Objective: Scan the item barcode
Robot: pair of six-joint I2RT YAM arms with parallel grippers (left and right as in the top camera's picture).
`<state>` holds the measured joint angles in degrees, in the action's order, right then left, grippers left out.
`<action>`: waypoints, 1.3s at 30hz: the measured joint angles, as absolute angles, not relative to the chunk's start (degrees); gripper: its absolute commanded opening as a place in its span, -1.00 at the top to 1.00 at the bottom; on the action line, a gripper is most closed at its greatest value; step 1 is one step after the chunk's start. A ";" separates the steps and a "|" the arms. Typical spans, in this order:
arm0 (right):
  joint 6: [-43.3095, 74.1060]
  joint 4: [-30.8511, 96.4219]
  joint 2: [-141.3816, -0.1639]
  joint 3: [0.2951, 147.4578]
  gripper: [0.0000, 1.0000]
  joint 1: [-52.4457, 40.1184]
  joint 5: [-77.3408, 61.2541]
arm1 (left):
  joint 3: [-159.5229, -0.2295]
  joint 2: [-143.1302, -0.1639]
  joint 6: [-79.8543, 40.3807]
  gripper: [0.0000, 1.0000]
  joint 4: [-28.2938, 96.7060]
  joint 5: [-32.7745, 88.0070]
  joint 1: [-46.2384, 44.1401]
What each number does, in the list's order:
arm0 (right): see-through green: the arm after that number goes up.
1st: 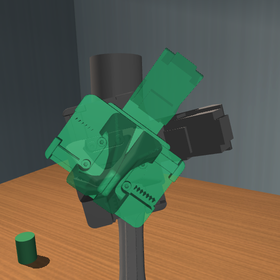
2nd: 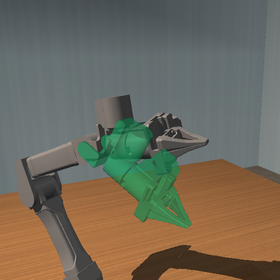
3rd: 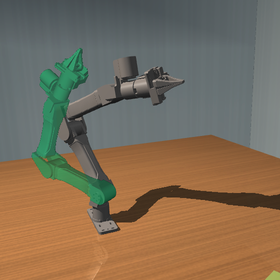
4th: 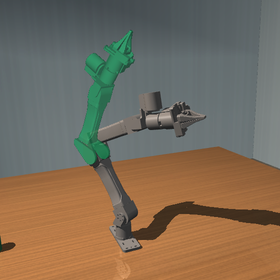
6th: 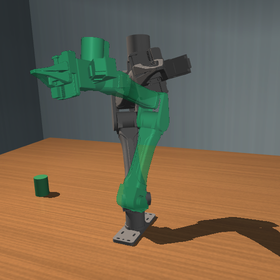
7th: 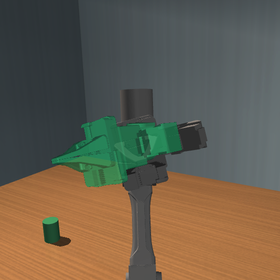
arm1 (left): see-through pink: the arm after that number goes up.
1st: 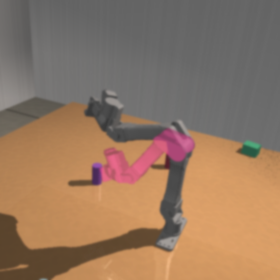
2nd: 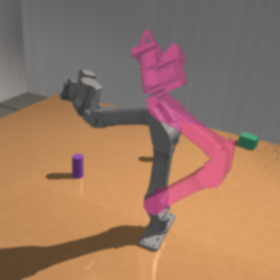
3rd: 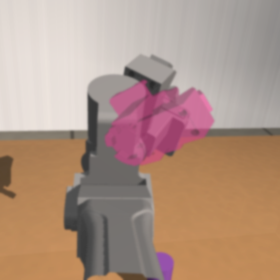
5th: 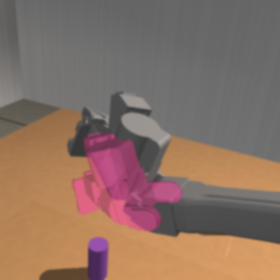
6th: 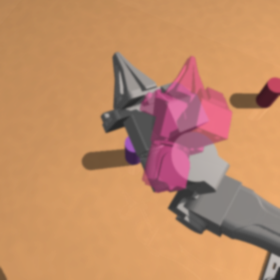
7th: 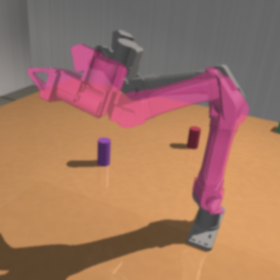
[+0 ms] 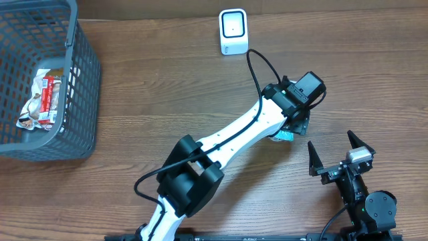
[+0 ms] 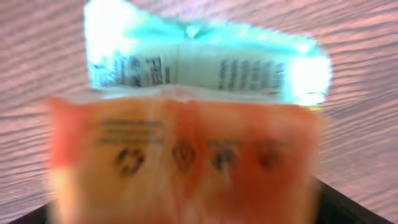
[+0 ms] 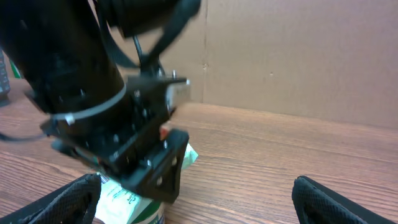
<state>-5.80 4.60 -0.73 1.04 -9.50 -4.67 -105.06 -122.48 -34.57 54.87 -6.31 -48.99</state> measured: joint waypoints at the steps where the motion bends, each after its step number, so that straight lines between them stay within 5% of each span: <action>1: -5.80 4.60 -0.73 1.04 -1.00 -9.50 -4.67 | -105.06 -121.71 -34.50 -0.74 54.74 -6.46 -48.75; 11: -5.80 4.58 -0.73 1.04 -1.00 -9.50 -4.67 | -105.82 -113.34 -31.90 -0.74 54.24 -5.23 -42.96; 15: -5.78 4.60 -0.73 1.04 -1.00 -9.50 -4.67 | -105.93 -112.88 -28.58 -0.33 55.18 -1.72 -40.25; 26: -5.82 4.60 -0.73 1.04 -1.00 -9.50 -4.67 | -105.93 -112.88 -16.58 0.23 56.99 11.14 -35.99; 39: -5.80 4.56 -0.73 1.04 -1.00 -9.50 -4.67 | -101.14 -112.88 -13.32 0.15 51.75 16.49 -35.90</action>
<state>-5.80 4.56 -0.73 1.04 -9.50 -4.67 -101.14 -112.88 -13.32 51.75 16.49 -35.90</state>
